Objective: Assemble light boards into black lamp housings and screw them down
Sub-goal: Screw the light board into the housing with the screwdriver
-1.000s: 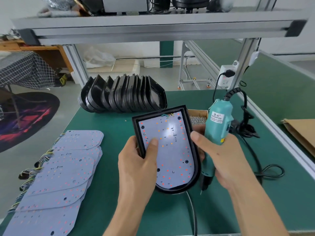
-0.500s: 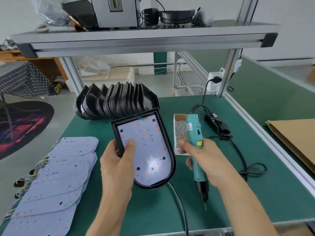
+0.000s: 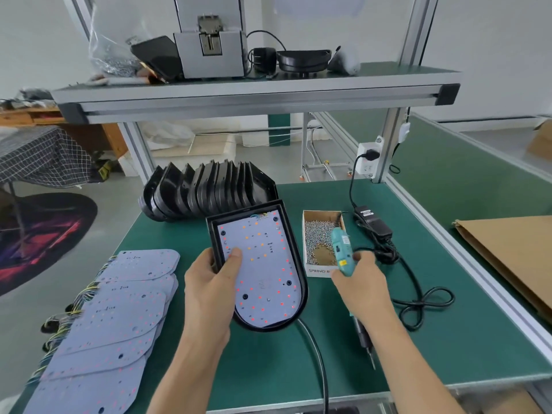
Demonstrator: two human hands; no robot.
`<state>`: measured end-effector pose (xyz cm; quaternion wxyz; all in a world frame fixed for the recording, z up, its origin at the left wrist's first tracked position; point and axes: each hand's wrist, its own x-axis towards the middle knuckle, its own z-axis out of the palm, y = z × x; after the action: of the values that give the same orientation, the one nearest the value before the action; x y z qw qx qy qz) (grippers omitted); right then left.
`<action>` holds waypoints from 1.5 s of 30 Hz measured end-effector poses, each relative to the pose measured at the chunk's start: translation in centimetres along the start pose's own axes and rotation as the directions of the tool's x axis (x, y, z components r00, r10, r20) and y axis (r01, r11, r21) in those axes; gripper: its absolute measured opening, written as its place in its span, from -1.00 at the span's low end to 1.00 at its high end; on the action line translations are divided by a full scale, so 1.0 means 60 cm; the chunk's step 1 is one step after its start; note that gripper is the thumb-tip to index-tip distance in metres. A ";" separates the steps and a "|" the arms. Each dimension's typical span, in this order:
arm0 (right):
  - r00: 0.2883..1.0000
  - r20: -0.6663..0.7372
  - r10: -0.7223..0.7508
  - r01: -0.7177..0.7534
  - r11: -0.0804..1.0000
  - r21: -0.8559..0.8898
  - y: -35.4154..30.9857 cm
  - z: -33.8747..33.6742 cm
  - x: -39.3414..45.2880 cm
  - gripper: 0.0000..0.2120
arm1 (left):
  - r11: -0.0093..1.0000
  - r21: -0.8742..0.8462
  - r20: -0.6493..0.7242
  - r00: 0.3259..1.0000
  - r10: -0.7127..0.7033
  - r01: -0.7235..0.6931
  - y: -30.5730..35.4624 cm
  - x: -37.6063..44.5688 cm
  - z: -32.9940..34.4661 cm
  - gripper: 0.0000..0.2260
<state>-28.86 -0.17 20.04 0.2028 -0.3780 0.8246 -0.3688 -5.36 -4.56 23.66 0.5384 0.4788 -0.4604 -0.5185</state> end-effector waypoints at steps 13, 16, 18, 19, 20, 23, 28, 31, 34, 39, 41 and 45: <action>0.994 0.089 -0.057 0.067 0.992 -0.110 0.013 -0.013 -0.020 -0.40 | 0.999 0.036 0.047 0.999 0.009 -0.011 -0.005 -0.013 0.015 -0.87; 0.993 0.087 -0.079 0.091 0.985 -0.144 0.010 -0.022 -0.035 -0.38 | 0.998 0.055 0.039 0.999 -0.005 0.003 -0.001 -0.015 0.013 -0.86; 0.992 0.045 -0.121 0.129 0.956 -0.262 0.010 -0.034 -0.059 -0.45 | 0.998 0.057 0.033 0.999 -0.011 0.009 0.004 -0.015 0.012 -0.85; 0.987 -0.003 -0.158 0.148 0.932 -0.331 0.011 -0.041 -0.076 -0.53 | 0.998 0.057 0.031 0.999 -0.012 0.010 0.009 -0.015 0.013 -0.85; 0.978 -0.060 -0.202 0.165 0.913 -0.374 0.011 -0.047 -0.094 -0.59 | 0.998 0.057 0.030 0.999 -0.011 0.009 0.014 -0.014 0.013 -0.86; 0.942 -0.109 -0.318 0.308 0.946 -0.102 -0.004 -0.066 -0.138 -0.58 | 0.998 0.056 0.028 1.000 0.007 -0.009 0.031 -0.014 0.018 -0.86; 0.839 0.297 -0.456 0.234 0.795 0.559 -0.064 -0.057 -0.149 -0.69 | 0.995 0.046 0.116 0.990 0.084 -0.090 0.057 -0.030 0.045 -0.83; 0.862 0.195 -0.468 0.258 0.736 0.626 -0.073 -0.049 -0.140 -0.79 | 0.992 0.040 0.142 0.983 0.113 -0.120 0.070 -0.035 0.052 -0.59; 0.830 0.251 -0.497 0.162 0.647 0.745 -0.060 -0.042 -0.137 -0.53 | 0.993 0.016 0.157 0.981 0.114 -0.118 0.084 -0.035 0.045 -0.52; 0.931 0.111 -0.349 0.315 0.917 0.243 -0.007 0.025 -0.164 -0.50 | 0.986 -0.164 0.119 0.992 0.042 -0.022 0.110 -0.025 0.030 -0.88; 0.932 0.209 -0.297 0.313 0.949 -0.047 0.017 0.056 -0.180 -0.36 | 0.975 -0.223 0.144 0.988 0.051 -0.018 0.128 -0.023 0.025 -0.84; 0.933 0.163 -0.320 0.344 0.926 -0.156 0.023 0.066 -0.196 -0.84 | 0.956 -0.287 0.125 0.988 0.091 -0.052 0.159 -0.015 0.014 -0.80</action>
<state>-19.66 7.73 17.13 0.1572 -0.5532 0.7632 -0.2946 -5.08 -3.69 33.21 0.5871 0.3433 -0.4343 -0.5906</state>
